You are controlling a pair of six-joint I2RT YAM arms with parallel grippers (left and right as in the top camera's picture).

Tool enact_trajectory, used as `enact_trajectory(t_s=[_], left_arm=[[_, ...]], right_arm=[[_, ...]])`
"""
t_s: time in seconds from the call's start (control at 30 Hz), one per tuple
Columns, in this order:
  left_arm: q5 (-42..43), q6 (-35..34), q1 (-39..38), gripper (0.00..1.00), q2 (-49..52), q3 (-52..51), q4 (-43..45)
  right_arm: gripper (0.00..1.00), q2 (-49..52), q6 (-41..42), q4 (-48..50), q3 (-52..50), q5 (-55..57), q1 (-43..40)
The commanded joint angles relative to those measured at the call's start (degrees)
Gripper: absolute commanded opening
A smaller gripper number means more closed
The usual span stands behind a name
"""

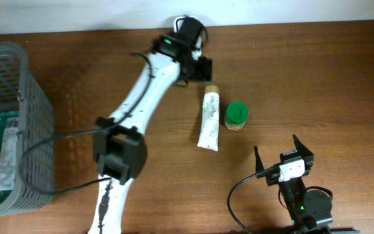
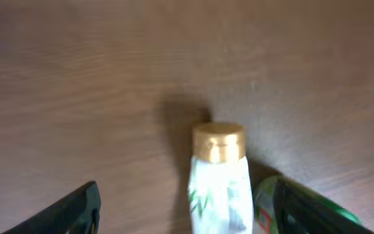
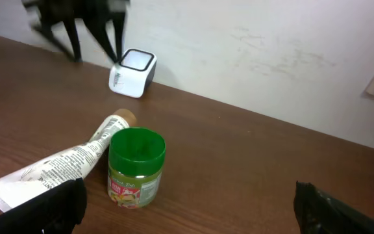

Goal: Scan the item barcode
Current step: 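Place the white tube on the table left of the jar, then reach into the basket and grasp the green packet with the left gripper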

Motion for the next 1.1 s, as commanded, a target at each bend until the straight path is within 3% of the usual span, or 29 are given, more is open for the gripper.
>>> enact_trajectory(t_s=[0.0, 0.3, 0.47, 0.63, 0.8, 0.93, 1.07], left_arm=[[-0.3, 6.4, 4.6, 0.82, -8.4, 8.5, -3.8], [-23.8, 4.9, 19.6, 0.77, -24.3, 13.3, -15.9], [-24.5, -5.7, 38.3, 0.77, -25.1, 11.5, -19.0], [-24.5, -6.3, 50.9, 0.78, -25.1, 4.7, -19.2], [-28.3, -6.1, 59.3, 0.80, -25.1, -12.7, -16.1], [-28.3, 6.6, 64.2, 0.78, -25.1, -31.7, -4.6], [-26.3, 18.3, 65.1, 0.76, -25.1, -41.9, 2.9]], right_arm=[[0.99, -0.4, 0.6, -0.2, -0.3, -0.6, 0.3], [0.98, -0.4, 0.6, -0.2, -0.3, -0.6, 0.3], [0.98, -0.4, 0.6, -0.2, -0.3, -0.6, 0.3], [0.98, -0.4, 0.6, -0.2, -0.3, -0.6, 0.3], [0.98, -0.4, 0.6, -0.2, -0.3, -0.6, 0.3], [0.98, -0.4, 0.6, -0.2, -0.3, -0.6, 0.3], [0.99, -0.4, 0.6, -0.2, -0.3, -0.6, 0.3]])
